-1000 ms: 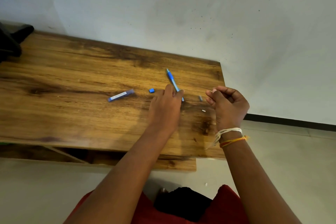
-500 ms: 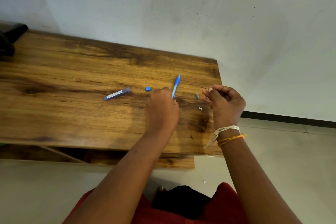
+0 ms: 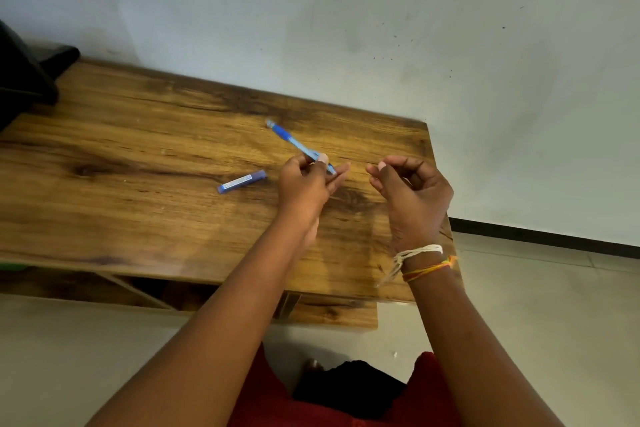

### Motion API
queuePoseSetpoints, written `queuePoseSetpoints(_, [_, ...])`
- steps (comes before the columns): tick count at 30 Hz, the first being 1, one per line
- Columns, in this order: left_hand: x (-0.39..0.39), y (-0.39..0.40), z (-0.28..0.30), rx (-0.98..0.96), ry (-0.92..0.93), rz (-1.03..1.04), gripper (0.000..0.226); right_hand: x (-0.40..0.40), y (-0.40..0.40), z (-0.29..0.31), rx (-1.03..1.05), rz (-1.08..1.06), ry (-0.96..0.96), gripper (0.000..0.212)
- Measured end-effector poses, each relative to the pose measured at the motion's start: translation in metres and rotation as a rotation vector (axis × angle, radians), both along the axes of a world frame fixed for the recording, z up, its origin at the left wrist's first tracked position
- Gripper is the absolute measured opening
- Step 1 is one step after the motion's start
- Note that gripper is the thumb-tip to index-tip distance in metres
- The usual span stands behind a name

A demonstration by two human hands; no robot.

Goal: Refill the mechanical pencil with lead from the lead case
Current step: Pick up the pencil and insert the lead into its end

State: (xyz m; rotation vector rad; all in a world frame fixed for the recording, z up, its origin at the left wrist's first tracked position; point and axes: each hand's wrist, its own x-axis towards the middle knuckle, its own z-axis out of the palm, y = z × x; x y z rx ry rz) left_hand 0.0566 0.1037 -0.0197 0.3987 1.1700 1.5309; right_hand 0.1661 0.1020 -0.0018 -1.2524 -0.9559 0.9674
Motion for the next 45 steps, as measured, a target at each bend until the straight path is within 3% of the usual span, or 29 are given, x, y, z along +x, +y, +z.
queuePoseSetpoints(3, [-0.01, 0.0, 0.002, 0.026, -0.252, 0.008, 0.012, -0.008, -0.002, 0.002, 0.053, 0.015, 0.012, 0.01])
queuePoseSetpoints(8, [-0.022, -0.003, 0.003, 0.039, -0.363, 0.006, 0.014, -0.015, -0.002, 0.005, 0.085, 0.036, 0.034, 0.013])
queuePoseSetpoints(20, [-0.031, -0.007, 0.008, 0.037, -0.362, -0.011, 0.026, -0.028, -0.005, 0.007, 0.139, 0.085, -0.003, 0.007])
queuePoseSetpoints(45, [-0.033, -0.007, 0.002, 0.086, -0.325, -0.06, 0.017, -0.029, -0.005, 0.003, 0.142, 0.086, -0.096, 0.009])
